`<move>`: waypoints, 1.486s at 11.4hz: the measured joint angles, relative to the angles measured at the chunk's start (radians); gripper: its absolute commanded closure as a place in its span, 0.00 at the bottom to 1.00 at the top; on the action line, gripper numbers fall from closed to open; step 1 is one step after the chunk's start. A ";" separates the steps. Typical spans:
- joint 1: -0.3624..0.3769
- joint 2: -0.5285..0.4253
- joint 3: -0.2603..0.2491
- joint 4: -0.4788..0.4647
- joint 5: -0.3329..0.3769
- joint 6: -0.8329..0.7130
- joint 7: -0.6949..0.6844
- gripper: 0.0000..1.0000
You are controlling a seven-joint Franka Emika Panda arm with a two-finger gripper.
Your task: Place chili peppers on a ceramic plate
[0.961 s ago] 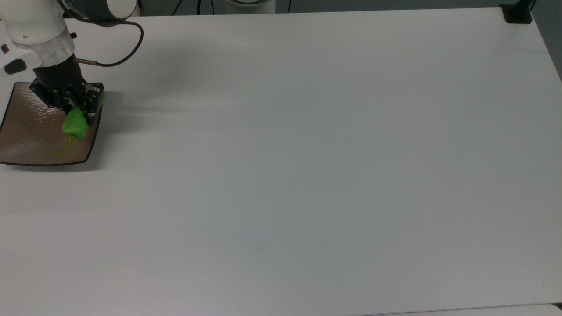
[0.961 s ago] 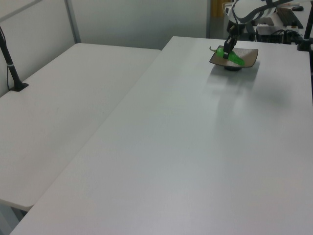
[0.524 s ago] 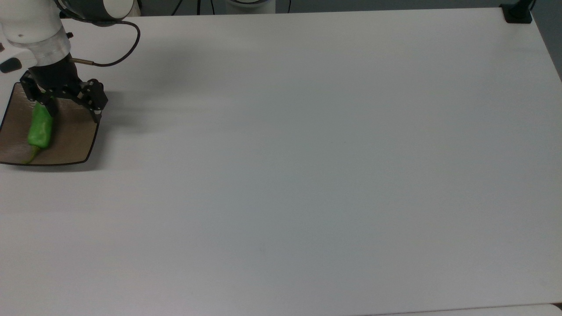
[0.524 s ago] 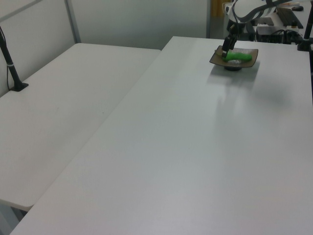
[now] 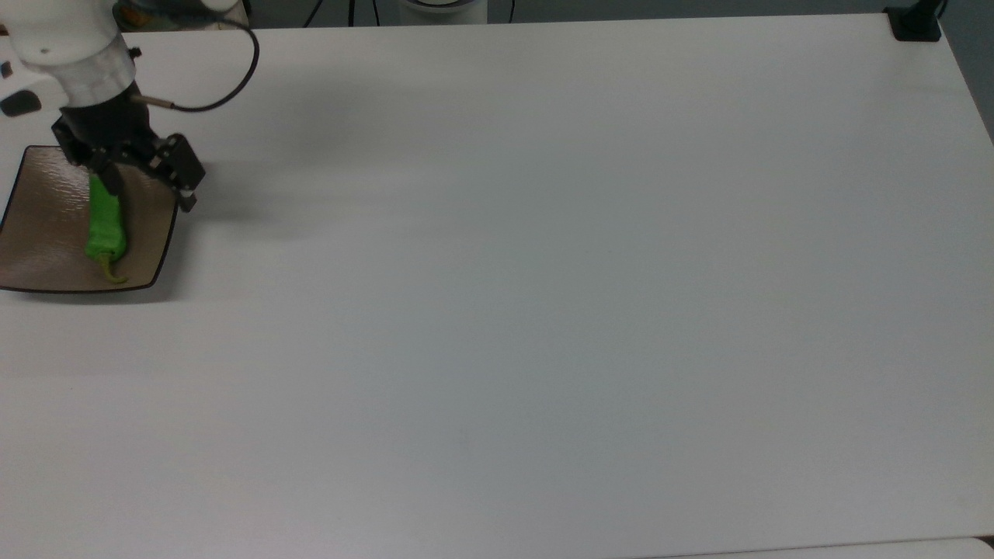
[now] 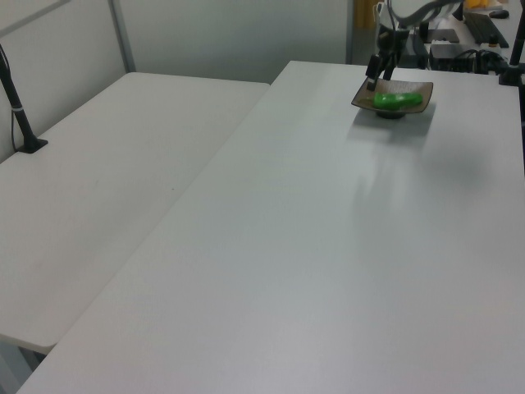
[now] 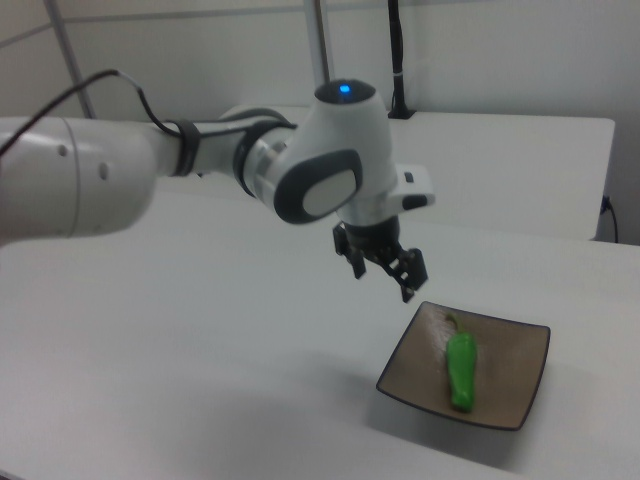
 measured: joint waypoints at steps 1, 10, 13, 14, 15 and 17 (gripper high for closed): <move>0.002 -0.036 0.013 0.005 0.000 -0.060 0.014 0.00; 0.057 -0.282 0.128 0.005 0.024 -0.344 0.120 0.00; 0.114 -0.292 0.136 0.003 0.021 -0.345 0.159 0.00; 0.126 -0.295 0.144 0.003 0.004 -0.345 0.161 0.00; 0.142 -0.299 0.150 -0.001 -0.034 -0.347 0.162 0.00; 0.182 -0.305 0.154 -0.016 -0.106 -0.351 0.169 0.00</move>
